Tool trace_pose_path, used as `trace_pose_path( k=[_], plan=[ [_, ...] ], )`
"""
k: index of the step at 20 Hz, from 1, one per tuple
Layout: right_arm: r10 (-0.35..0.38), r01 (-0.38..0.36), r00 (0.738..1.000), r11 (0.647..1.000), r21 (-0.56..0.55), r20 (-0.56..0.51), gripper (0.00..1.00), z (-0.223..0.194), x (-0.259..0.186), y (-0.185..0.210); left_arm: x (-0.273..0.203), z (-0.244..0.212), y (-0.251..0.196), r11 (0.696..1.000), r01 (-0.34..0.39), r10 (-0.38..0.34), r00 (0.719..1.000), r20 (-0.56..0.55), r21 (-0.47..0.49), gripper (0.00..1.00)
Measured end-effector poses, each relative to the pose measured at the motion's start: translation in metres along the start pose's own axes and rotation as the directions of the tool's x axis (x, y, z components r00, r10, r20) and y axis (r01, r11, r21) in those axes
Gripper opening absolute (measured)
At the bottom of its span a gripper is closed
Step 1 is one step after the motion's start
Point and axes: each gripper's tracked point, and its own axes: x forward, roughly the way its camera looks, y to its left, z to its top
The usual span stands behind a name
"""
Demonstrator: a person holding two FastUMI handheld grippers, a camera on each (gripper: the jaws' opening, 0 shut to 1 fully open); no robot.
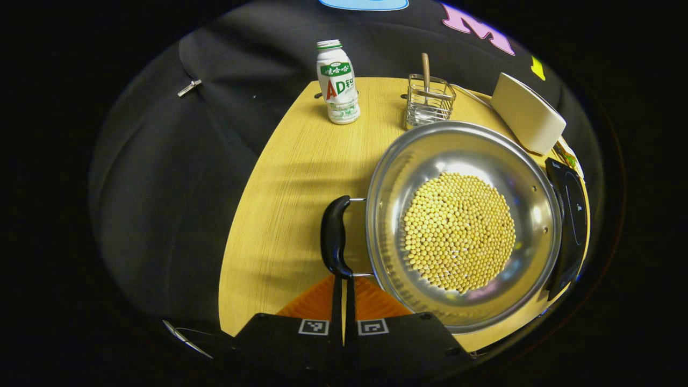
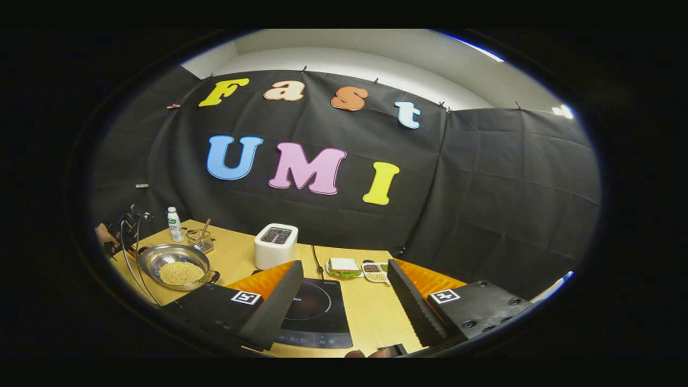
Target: First push the handle of the pot to place it horizontally, then grasp the pot with both hands and set it on the induction cooktop.
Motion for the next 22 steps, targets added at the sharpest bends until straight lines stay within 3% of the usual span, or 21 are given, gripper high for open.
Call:
trace_pose_path(
  k=[5,13,17,18,21,22],
  plan=[
    [-0.004,0.004,1.000,1.000,-0.009,-0.013,0.96,-0.003,0.003,0.002,0.007,0.015,0.002,1.000,-0.022,0.022,0.999,0.029,0.003,0.05],
    [0.057,-0.057,0.998,0.998,0.000,-0.038,0.98,-0.009,0.015,0.032,-0.016,0.010,0.024,0.992,-0.061,0.077,0.985,0.153,-0.107,0.03],
    [0.112,-0.112,0.992,0.994,0.012,-0.052,0.98,-0.012,0.022,0.057,-0.037,0.018,0.029,0.995,-0.051,0.072,0.965,0.253,-0.087,0.28],
    [0.129,-0.128,0.990,0.992,0.017,-0.057,0.98,-0.014,0.024,0.065,-0.043,0.019,0.027,0.997,-0.036,0.056,0.958,0.282,-0.075,0.30],
    [0.180,-0.179,0.981,0.984,0.025,-0.069,0.98,-0.017,0.030,0.091,-0.055,0.030,0.020,0.999,0.002,0.013,0.936,0.353,-0.043,0.76],
    [0.199,-0.197,0.977,0.980,0.030,-0.074,0.98,-0.018,0.033,0.101,-0.058,0.034,0.018,0.999,0.012,0.001,0.927,0.376,-0.033,0.77]
  ],
)
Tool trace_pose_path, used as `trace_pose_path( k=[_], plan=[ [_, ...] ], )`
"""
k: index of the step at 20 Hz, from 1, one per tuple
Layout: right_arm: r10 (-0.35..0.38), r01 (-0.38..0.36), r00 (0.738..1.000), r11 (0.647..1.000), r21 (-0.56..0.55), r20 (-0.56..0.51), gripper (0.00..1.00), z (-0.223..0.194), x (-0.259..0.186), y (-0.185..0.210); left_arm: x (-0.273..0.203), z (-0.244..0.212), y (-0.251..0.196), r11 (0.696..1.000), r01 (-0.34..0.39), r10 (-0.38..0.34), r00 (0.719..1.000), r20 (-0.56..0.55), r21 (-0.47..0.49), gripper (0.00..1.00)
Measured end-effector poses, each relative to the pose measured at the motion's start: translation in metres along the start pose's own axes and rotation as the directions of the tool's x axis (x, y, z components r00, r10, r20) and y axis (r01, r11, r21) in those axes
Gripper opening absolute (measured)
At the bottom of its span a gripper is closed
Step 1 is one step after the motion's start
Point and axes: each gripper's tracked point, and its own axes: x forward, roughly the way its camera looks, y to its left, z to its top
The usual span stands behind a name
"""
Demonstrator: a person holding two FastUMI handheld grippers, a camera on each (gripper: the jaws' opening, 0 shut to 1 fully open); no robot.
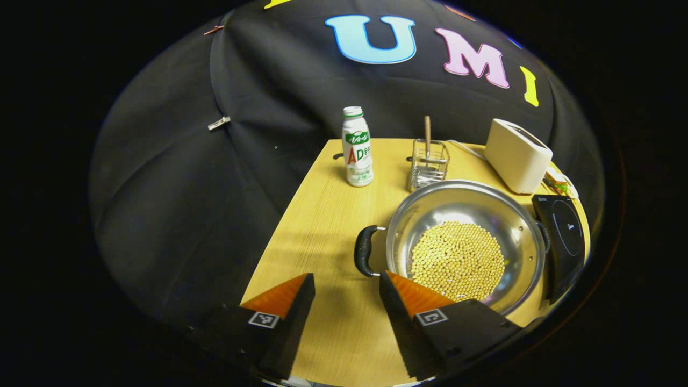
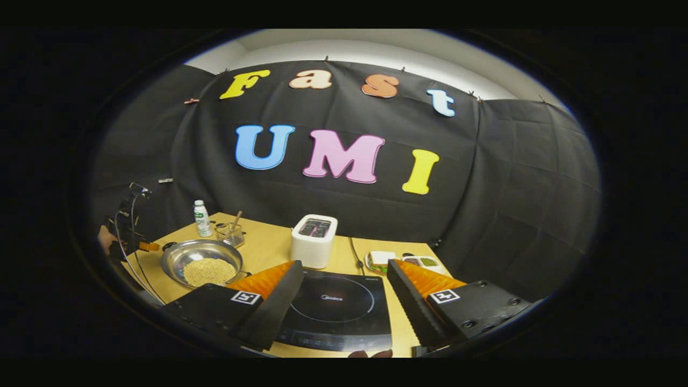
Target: First push the handle of the pot to place it horizontally, then grasp the pot with both hands and set it on the induction cooktop.
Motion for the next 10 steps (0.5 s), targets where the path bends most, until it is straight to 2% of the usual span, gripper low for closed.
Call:
trace_pose_path(
  k=[2,4,5,10],
  plan=[
    [0.043,-0.043,0.999,0.999,0.018,-0.016,0.98,-0.005,0.010,0.021,0.000,0.008,-0.004,1.000,0.023,-0.023,0.999,0.045,0.008,0.83],
    [0.081,-0.080,0.996,0.996,0.039,-0.039,0.98,-0.012,0.021,0.041,-0.003,0.013,-0.007,0.999,0.041,-0.042,0.996,0.083,0.011,0.99],
    [0.095,-0.093,0.994,0.995,0.047,-0.050,0.98,-0.016,0.027,0.050,-0.002,0.015,-0.008,0.999,0.048,-0.049,0.995,0.090,0.013,0.96],
    [0.200,-0.195,0.972,0.979,0.054,-0.126,0.98,-0.041,0.053,0.106,0.008,0.015,-0.020,0.991,0.131,-0.132,0.986,0.101,0.014,0.97]
  ],
)
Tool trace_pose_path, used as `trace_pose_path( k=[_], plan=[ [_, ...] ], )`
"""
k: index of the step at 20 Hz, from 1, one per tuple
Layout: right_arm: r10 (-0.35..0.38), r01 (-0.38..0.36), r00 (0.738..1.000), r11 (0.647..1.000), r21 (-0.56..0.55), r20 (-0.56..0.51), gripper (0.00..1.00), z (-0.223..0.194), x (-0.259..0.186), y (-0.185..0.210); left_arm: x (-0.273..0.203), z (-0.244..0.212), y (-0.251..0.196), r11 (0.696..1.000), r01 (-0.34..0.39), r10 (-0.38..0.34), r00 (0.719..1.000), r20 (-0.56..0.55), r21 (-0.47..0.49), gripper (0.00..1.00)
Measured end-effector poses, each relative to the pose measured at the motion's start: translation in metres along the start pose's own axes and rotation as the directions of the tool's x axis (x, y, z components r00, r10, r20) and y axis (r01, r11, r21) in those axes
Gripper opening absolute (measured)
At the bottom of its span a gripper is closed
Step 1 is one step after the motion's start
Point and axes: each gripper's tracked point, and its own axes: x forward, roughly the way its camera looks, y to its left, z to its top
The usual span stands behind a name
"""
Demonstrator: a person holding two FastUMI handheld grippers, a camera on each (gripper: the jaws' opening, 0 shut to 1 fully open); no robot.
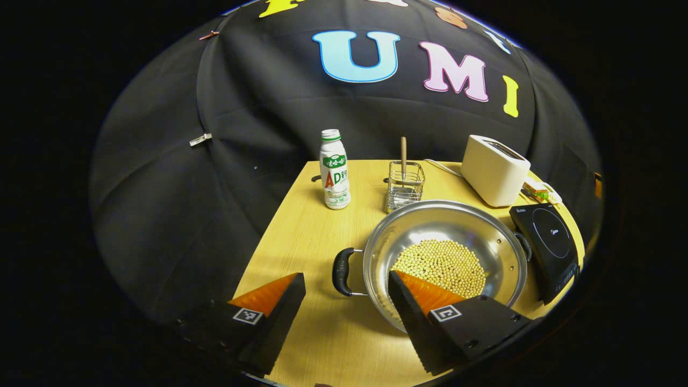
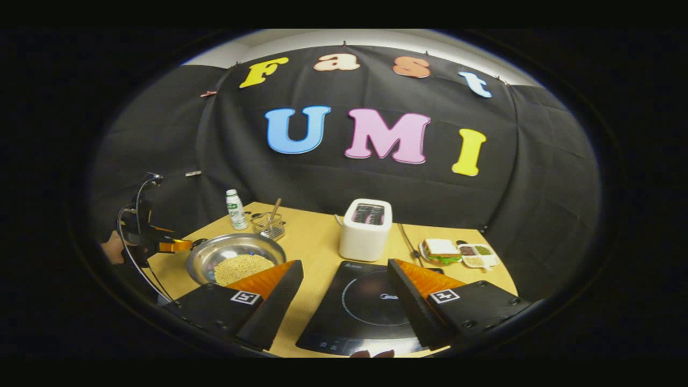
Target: First push the handle of the pot to place it horizontally, then grasp the pot with both hands and set it on the induction cooktop.
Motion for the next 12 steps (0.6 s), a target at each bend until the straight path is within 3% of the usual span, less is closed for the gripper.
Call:
trace_pose_path(
  k=[3,9,12],
  plan=[
    [0.053,-0.052,0.997,0.998,0.028,-0.052,0.98,-0.014,0.024,0.026,0.012,0.001,-0.008,0.996,0.087,-0.086,0.996,0.019,-0.021,0.98],
    [0.102,-0.079,0.978,0.989,0.127,-0.180,0.98,-0.055,0.073,0.065,0.037,-0.005,-0.013,0.981,0.187,-0.185,0.982,0.032,-0.059,0.98],
    [0.087,-0.059,0.967,0.991,0.121,-0.241,0.96,-0.081,0.091,0.072,0.051,-0.014,-0.007,0.983,0.169,-0.170,0.985,-0.004,-0.078,0.98]
  ],
)
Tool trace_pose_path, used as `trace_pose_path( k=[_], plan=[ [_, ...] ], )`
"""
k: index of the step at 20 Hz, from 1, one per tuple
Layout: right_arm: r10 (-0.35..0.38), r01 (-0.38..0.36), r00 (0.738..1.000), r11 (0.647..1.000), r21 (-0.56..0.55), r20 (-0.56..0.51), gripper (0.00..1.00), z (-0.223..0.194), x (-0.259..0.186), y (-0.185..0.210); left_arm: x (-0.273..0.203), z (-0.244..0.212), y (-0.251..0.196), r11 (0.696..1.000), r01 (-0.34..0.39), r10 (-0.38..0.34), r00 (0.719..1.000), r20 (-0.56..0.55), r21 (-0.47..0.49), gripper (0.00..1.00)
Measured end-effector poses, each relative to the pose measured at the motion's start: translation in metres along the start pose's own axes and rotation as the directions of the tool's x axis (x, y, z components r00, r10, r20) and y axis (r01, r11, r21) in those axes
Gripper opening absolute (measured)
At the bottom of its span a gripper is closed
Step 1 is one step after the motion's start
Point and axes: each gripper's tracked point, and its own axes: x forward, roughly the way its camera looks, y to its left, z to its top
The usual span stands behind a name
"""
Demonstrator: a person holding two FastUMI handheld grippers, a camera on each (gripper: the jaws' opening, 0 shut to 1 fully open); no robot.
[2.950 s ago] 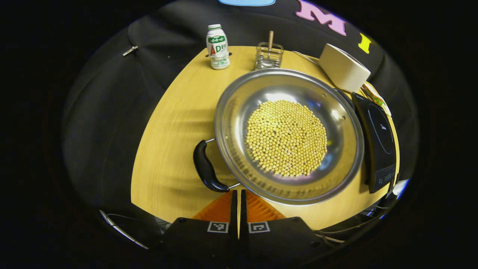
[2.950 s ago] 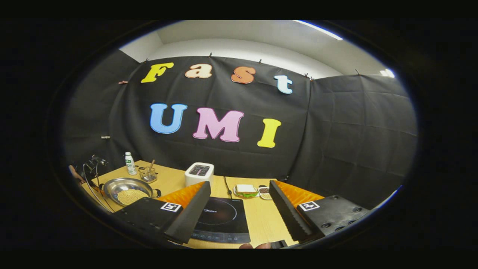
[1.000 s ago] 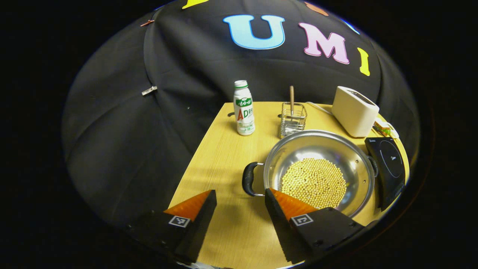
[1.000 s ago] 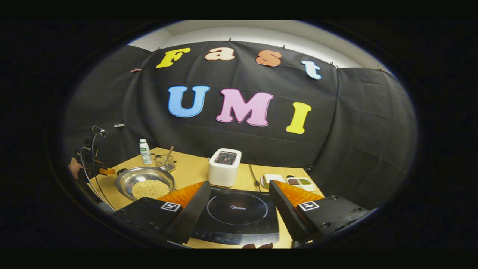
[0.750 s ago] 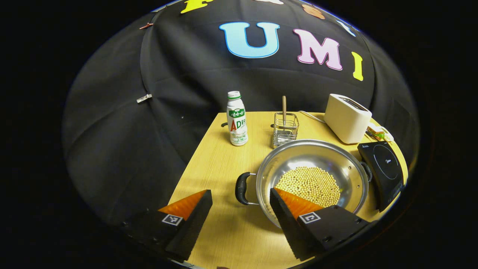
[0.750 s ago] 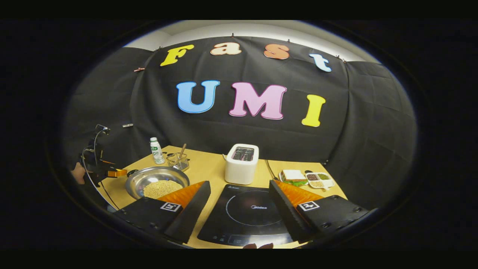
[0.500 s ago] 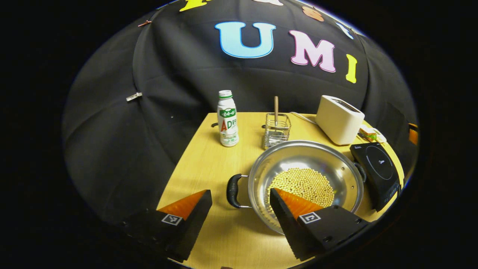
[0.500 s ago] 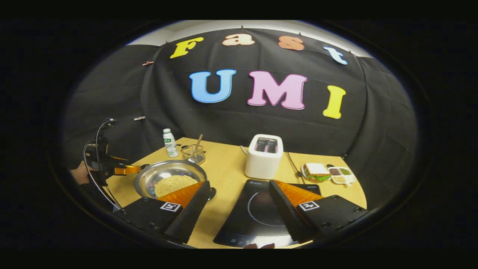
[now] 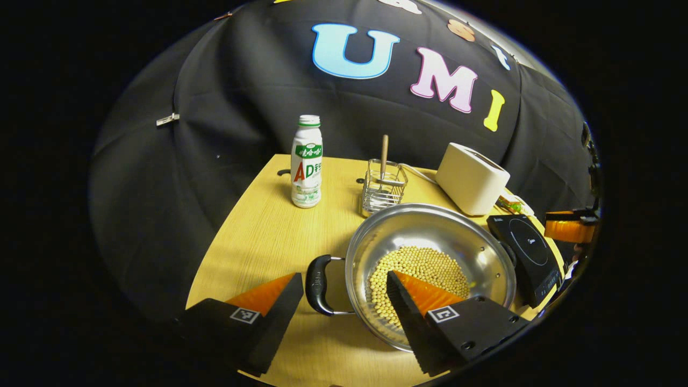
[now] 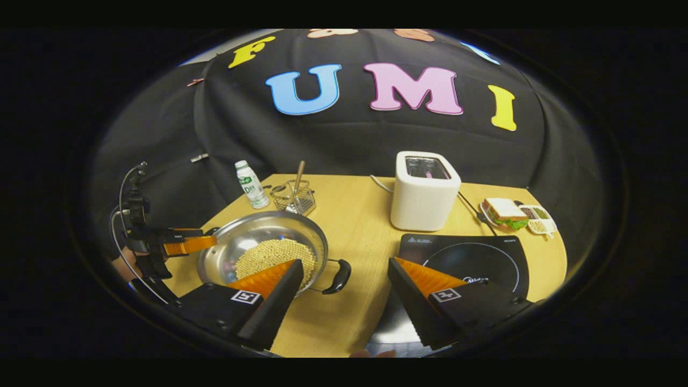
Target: First push the handle of the pot to place it horizontally, then grasp the pot with both hands and set it on the induction cooktop.
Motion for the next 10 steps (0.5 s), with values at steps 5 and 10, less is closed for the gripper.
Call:
trace_pose_path(
  k=[5,10],
  plan=[
    [0.000,0.002,0.995,1.000,0.013,-0.105,0.99,-0.029,0.037,0.007,0.014,-0.002,0.002,1.000,-0.012,0.013,1.000,-0.026,0.003,0.98],
    [0.012,0.002,0.977,0.998,0.067,-0.213,1.00,-0.053,0.070,0.015,0.027,-0.002,0.004,0.999,-0.015,0.017,0.998,-0.052,0.044,0.87]
  ],
)
